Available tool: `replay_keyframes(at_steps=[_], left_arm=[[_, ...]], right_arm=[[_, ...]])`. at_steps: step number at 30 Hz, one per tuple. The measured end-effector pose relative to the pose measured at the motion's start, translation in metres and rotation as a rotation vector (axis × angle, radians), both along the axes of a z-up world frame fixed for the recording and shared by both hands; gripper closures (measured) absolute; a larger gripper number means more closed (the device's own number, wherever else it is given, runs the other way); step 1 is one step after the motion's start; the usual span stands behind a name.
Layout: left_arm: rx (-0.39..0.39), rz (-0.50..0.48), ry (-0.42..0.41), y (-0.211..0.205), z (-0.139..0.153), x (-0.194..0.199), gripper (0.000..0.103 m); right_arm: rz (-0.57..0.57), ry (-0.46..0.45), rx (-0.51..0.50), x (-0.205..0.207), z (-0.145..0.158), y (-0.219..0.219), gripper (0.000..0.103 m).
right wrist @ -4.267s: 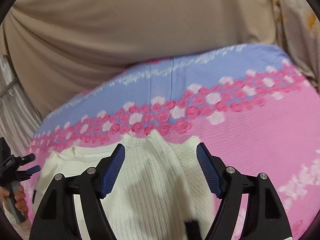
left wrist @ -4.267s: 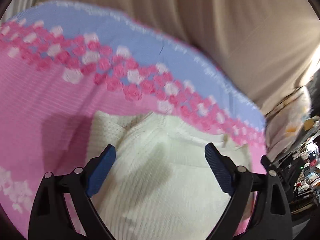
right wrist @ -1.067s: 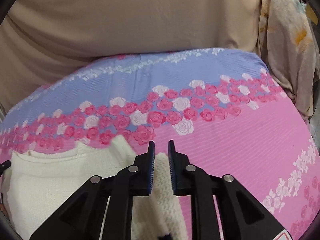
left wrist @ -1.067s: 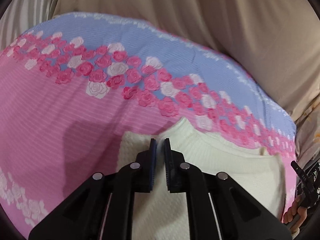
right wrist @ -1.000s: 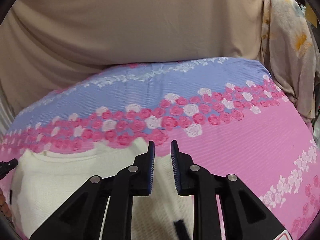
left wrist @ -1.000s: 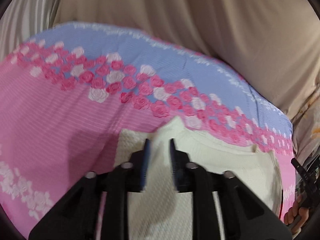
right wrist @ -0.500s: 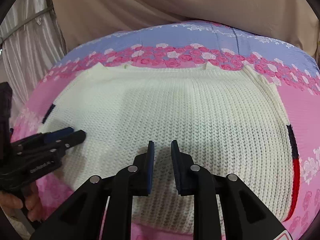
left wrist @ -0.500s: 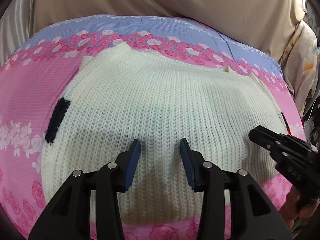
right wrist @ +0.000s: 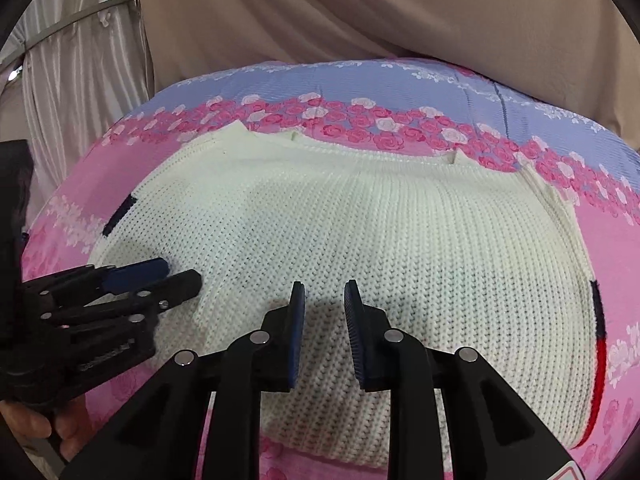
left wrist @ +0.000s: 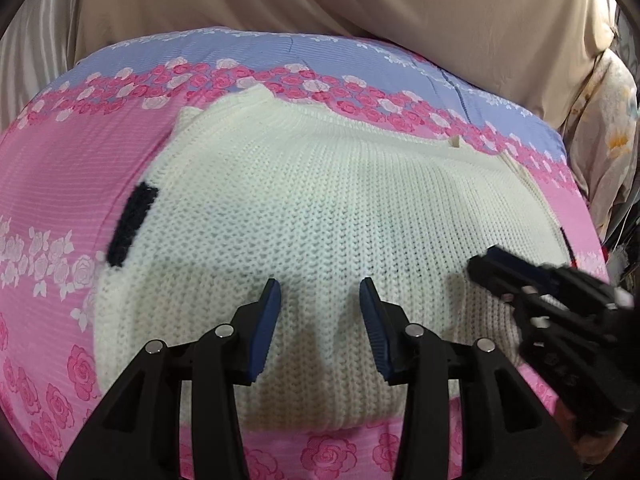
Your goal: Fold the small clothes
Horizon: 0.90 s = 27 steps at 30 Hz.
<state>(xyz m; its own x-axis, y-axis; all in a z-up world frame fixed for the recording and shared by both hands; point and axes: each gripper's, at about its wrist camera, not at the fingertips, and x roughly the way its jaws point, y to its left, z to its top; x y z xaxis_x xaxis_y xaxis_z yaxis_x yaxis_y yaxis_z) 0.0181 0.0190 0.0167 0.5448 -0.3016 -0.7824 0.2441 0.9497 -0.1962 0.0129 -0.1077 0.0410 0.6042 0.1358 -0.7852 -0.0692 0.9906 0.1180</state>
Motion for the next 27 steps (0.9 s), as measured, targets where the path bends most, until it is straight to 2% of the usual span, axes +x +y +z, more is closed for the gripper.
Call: replay_keyframes(at_steps=[4, 6, 7, 10, 13, 16, 18, 22, 23, 25, 27], left_arm=[[-0.082, 0.082, -0.054, 0.041, 0.026, 0.001, 0.061], [-0.146, 0.152, -0.067, 0.072, 0.036, 0.008, 0.036], [-0.178, 0.189, -0.062, 0.087, 0.037, 0.013, 0.032], [-0.271, 0.294, 0.011, 0.129, 0.023, 0.03, 0.03], [-0.336, 0.339, 0.083, 0.145, 0.003, 0.035, 0.03], [-0.327, 0.323, 0.1, 0.14, -0.007, 0.036, 0.03], [-0.306, 0.299, 0.106, 0.13, -0.009, 0.039, 0.03], [-0.27, 0.293, 0.125, 0.115, -0.021, 0.05, 0.028], [-0.259, 0.3, 0.096, 0.112, -0.019, 0.051, 0.026], [-0.239, 0.31, 0.09, 0.108, -0.019, 0.056, 0.028], [-0.283, 0.281, 0.112, 0.103, -0.019, 0.062, 0.062]], right_arm=[[-0.004, 0.008, 0.009, 0.004, -0.01, -0.002, 0.08], [-0.004, 0.015, 0.017, 0.005, -0.009, -0.004, 0.08], [-0.005, 0.015, 0.017, 0.005, -0.007, -0.004, 0.08], [-0.007, -0.013, 0.041, 0.004, 0.007, -0.007, 0.08], [-0.009, -0.034, 0.046, 0.013, 0.017, -0.007, 0.079], [-0.027, -0.018, 0.027, 0.032, 0.012, -0.008, 0.079], [-0.039, 0.035, 0.027, 0.048, -0.002, -0.011, 0.079], [-0.024, 0.015, 0.017, 0.053, -0.006, -0.009, 0.077], [-0.022, 0.013, 0.014, 0.053, -0.006, -0.008, 0.077], [-0.015, 0.006, 0.025, 0.051, -0.006, -0.01, 0.076], [-0.02, 0.001, 0.072, 0.046, -0.003, -0.016, 0.075]])
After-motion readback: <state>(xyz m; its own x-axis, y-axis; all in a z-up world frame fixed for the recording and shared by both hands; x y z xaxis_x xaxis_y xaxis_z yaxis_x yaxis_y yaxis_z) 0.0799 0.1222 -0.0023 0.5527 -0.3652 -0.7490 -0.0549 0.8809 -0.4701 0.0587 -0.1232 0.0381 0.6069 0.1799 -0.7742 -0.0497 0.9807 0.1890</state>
